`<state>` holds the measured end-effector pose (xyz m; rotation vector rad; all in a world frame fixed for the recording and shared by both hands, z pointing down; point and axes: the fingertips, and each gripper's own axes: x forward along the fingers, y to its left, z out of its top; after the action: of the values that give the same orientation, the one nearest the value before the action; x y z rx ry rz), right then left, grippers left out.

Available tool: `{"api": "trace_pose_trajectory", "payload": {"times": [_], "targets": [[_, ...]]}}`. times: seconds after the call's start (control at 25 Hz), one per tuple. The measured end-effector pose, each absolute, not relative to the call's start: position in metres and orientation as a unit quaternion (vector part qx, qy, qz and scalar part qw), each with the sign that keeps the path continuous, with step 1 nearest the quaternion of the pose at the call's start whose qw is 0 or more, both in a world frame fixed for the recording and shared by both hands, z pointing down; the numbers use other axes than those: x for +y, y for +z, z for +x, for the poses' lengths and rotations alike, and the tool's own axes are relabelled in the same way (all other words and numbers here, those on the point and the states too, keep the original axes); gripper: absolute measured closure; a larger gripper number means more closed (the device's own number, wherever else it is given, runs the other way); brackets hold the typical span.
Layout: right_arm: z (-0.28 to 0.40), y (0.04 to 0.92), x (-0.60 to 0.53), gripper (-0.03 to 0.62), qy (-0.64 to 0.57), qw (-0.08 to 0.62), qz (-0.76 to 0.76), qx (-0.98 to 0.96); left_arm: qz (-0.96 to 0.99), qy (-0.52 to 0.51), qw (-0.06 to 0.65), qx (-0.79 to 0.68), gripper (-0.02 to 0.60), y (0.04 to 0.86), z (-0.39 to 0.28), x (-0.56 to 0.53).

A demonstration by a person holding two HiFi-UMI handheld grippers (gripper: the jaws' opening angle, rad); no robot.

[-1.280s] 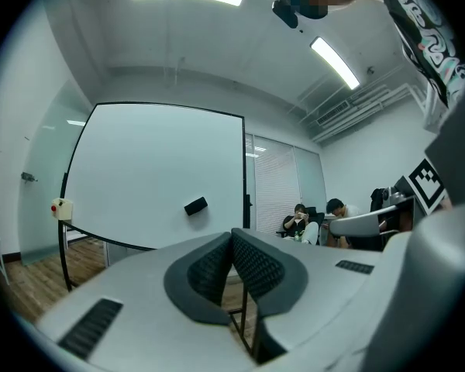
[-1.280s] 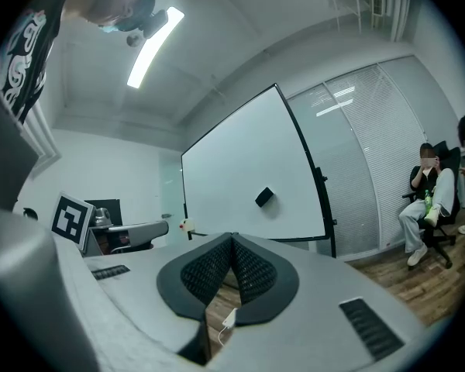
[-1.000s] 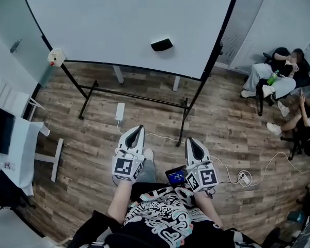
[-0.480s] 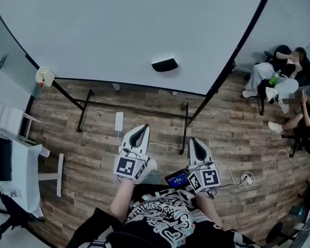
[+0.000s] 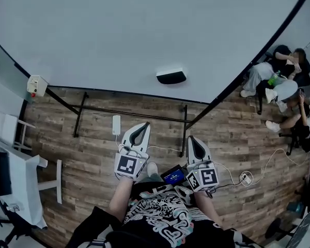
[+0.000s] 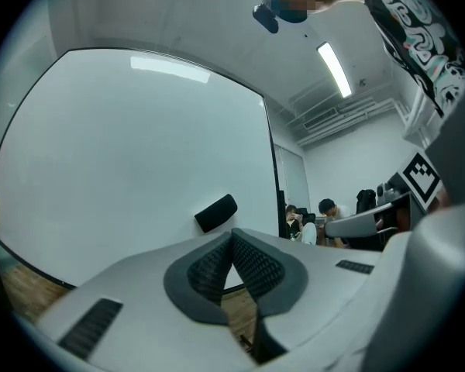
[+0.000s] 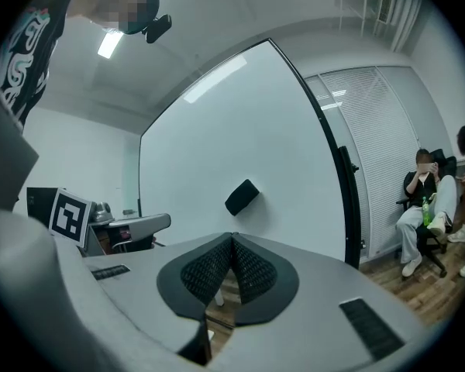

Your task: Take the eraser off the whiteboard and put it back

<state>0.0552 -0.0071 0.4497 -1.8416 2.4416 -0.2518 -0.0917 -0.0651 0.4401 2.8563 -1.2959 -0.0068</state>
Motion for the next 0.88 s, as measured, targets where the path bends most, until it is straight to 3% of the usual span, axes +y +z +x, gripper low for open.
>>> {"api": "trace_pose_trajectory", "payload": {"times": [0.88], "targets": [[0.062,0.442,-0.096,0.58,-0.068,0.043,-0.577,0.813,0.889,0.033,-0.032,-0.455,0.566,0.441,-0.085,-0.147]]}}
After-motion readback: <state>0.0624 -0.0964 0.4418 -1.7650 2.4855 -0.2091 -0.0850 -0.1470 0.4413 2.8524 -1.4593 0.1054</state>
